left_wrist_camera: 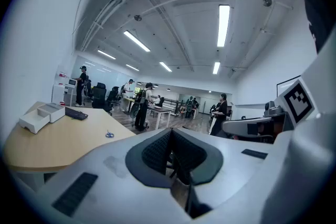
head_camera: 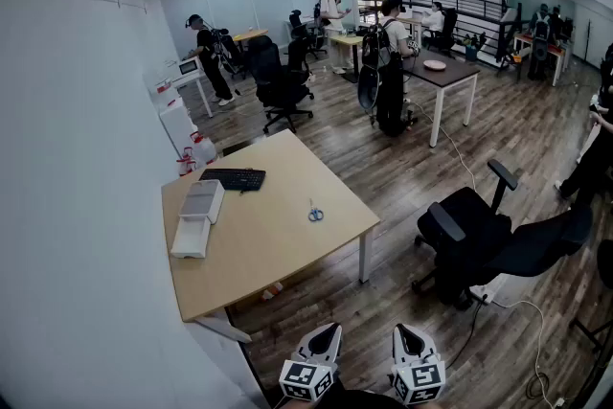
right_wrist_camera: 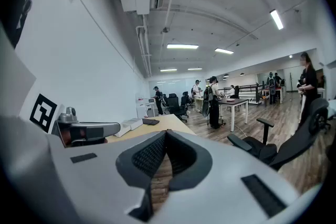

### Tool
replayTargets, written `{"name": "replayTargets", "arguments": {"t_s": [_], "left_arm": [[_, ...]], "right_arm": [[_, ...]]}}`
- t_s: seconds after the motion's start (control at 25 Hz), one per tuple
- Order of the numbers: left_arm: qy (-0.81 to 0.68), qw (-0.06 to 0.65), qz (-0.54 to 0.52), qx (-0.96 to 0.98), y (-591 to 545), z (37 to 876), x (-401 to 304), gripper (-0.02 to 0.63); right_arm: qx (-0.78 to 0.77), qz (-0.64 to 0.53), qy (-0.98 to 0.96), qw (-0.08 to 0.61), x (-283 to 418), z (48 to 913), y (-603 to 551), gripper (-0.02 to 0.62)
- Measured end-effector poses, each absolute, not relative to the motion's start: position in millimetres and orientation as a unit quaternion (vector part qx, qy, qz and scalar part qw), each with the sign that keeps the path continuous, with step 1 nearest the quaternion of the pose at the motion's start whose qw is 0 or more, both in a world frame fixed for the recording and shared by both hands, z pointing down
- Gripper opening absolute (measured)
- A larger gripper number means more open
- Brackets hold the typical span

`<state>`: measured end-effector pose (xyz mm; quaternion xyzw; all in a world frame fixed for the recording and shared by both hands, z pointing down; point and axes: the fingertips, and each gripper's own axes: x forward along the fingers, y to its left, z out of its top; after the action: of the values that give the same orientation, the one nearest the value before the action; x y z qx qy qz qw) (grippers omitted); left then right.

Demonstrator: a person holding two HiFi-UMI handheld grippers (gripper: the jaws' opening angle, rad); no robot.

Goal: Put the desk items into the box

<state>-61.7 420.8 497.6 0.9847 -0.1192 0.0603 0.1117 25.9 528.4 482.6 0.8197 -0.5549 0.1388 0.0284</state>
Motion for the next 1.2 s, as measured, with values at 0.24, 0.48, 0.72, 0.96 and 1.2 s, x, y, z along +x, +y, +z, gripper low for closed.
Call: {"name": "replayTargets", "arguments": {"t_s": [0.24, 0.48, 0.72, 0.96, 1.2], "left_arm": [[-0.119, 0.11, 0.06, 0.985, 422, 501, -60, 0.014], [-0.111, 0.113, 0.06, 0.986, 405, 505, -46, 0.015], [-0.107, 0.124, 0.072, 0.984, 370, 519, -24, 0.015], [-0.1, 0.144, 0.087, 0.981, 315, 536, 5, 0.014], [-0.119, 0.163, 0.09, 0.975, 234, 542, 35, 0.015]], "right_arm": [[0.823, 0.137, -0.55, 0.027, 28, 488, 531, 0.06], [0.827, 0.141, -0.544, 0.015, 39, 489, 519, 0.06], [0.825, 0.157, -0.543, 0.011, 59, 503, 491, 0.06], [0.813, 0.192, -0.548, 0.045, 84, 521, 431, 0.06], [0.805, 0.2, -0.556, 0.057, 122, 520, 352, 0.06]]}}
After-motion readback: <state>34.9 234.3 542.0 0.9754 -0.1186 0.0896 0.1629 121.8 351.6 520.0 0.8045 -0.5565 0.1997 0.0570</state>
